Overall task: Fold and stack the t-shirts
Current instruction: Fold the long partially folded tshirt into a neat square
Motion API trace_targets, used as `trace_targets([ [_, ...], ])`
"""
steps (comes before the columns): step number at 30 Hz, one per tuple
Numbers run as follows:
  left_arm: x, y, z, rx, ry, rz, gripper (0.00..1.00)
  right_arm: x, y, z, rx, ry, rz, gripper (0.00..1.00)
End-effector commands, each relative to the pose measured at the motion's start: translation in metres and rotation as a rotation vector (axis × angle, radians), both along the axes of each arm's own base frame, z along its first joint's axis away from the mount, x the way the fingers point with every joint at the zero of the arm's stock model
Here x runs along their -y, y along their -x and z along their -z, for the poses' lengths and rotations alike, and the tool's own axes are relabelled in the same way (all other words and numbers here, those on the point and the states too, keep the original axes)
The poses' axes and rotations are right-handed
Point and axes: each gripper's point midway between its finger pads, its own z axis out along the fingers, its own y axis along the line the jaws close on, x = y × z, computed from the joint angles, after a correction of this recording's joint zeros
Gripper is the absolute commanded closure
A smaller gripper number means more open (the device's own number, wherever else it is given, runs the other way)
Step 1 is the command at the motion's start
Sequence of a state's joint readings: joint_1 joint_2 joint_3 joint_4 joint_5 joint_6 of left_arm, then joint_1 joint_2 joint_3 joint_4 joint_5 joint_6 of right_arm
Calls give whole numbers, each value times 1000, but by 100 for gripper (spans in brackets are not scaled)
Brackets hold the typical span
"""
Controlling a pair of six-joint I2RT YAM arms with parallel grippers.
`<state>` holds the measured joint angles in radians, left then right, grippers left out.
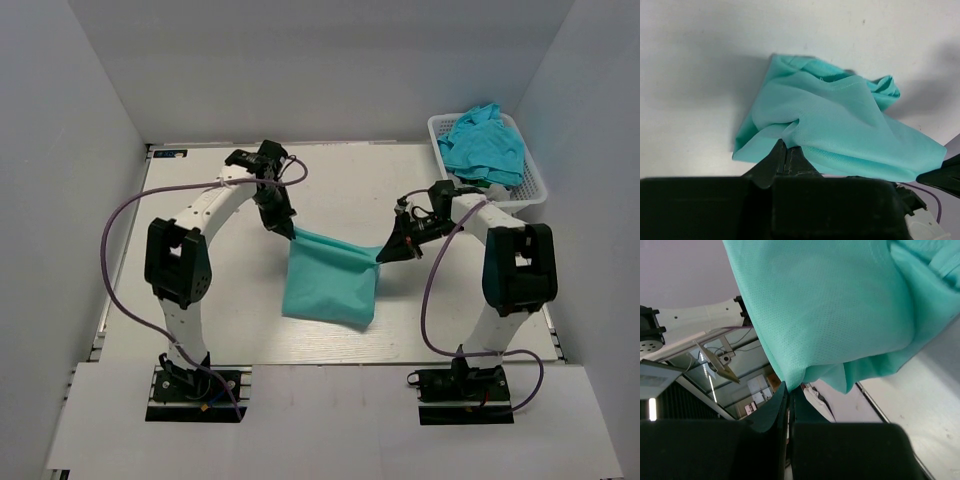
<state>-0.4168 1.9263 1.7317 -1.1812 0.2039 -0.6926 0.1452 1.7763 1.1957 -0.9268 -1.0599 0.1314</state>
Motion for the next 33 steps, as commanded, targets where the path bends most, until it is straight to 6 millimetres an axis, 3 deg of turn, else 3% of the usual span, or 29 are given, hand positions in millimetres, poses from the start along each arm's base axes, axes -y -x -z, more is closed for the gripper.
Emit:
trace_targets([
  [1, -14, -39, -2, 107, -31, -26, 100, 5, -13, -1, 18, -15, 11, 100],
  [8, -7, -48, 32, 51, -33, -8, 100, 10, -21, 24, -44, 4, 35, 100],
  [13, -2, -60, 48, 46, -37, 1, 100, 13, -44, 40, -28, 48, 49, 100],
  [16, 2, -70, 51, 67, -28, 1, 89, 17, -52, 52, -26, 125, 58, 100],
  [17, 2, -72, 48, 76, -25, 0, 82, 19, -56, 54, -25, 139, 65, 97],
  [18, 4, -77, 50, 83, -22, 0, 56, 23, -57, 59, -28, 182, 70, 76],
  [19, 2, -77, 51, 87, -32, -3, 41, 24, -60, 60, -22, 199, 73, 62],
  [21, 4, -81, 49, 91, -30, -3, 24, 26, -67, 60, 14, 222, 80, 41],
  [22, 1, -80, 49, 86, -43, -5, 1, 26, -71, 58, 30, 220, 84, 10],
  [25, -2, -83, 41, 100, -62, -12, 0, 28, -82, 46, 84, 257, 105, 10],
  [28, -9, -90, 14, 182, -84, -31, 0, 37, -88, 30, 174, 346, 129, 10],
  [31, 10, -80, -11, 252, -12, 29, 0, 37, -81, 17, 242, 407, 136, 10],
  [33, 25, -75, -5, 274, 72, 62, 0, 25, -84, 10, 301, 373, 129, 10],
])
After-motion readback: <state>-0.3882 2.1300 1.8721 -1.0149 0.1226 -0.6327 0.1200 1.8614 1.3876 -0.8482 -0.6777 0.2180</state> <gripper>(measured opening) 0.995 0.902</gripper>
